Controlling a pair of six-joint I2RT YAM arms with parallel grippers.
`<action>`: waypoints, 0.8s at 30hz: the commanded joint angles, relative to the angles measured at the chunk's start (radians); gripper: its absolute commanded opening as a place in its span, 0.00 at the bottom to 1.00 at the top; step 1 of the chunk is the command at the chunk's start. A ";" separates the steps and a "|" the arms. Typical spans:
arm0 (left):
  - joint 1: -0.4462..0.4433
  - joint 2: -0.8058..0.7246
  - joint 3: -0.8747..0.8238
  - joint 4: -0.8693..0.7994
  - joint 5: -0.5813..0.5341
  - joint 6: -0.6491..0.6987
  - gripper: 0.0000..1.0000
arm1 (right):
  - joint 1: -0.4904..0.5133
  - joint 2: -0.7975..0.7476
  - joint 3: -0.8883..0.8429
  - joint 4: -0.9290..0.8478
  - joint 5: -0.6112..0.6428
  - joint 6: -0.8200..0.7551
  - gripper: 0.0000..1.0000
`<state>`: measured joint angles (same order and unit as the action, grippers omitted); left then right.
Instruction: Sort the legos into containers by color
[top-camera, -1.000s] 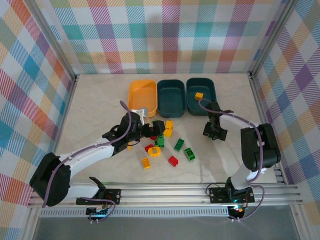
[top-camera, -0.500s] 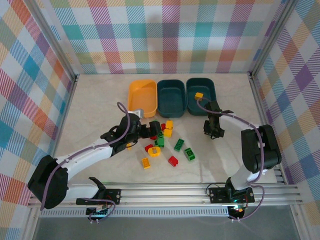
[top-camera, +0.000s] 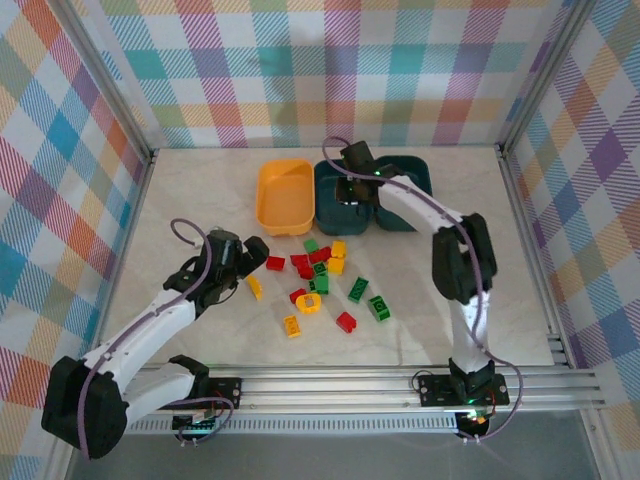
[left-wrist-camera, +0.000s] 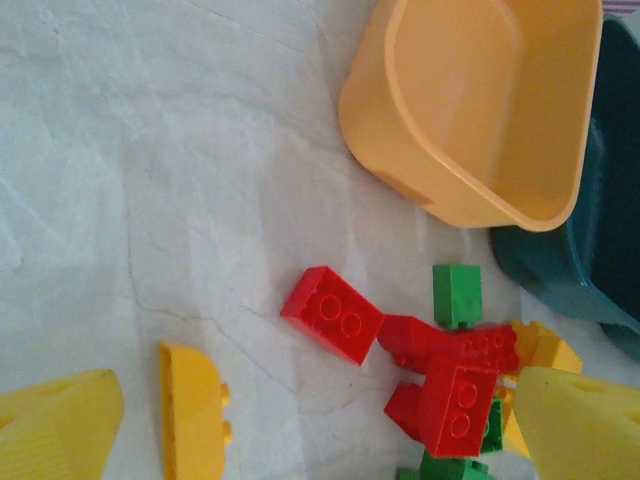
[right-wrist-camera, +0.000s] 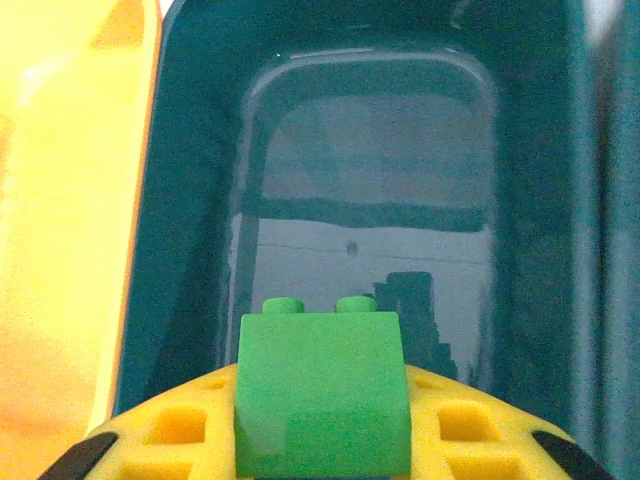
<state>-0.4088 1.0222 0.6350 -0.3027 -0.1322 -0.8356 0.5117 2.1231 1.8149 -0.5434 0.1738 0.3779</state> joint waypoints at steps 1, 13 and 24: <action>0.011 -0.057 -0.034 -0.079 0.040 0.003 1.00 | -0.009 0.137 0.169 -0.140 -0.008 -0.067 0.18; 0.012 -0.014 -0.026 -0.113 0.100 0.063 1.00 | -0.002 0.302 0.477 -0.314 0.027 -0.089 0.51; 0.011 0.091 -0.047 -0.058 0.108 0.036 0.92 | 0.053 -0.156 -0.080 -0.036 0.071 -0.060 0.55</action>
<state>-0.4042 1.0901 0.5915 -0.3862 -0.0410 -0.7956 0.5419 2.1361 1.8687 -0.6971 0.2268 0.3000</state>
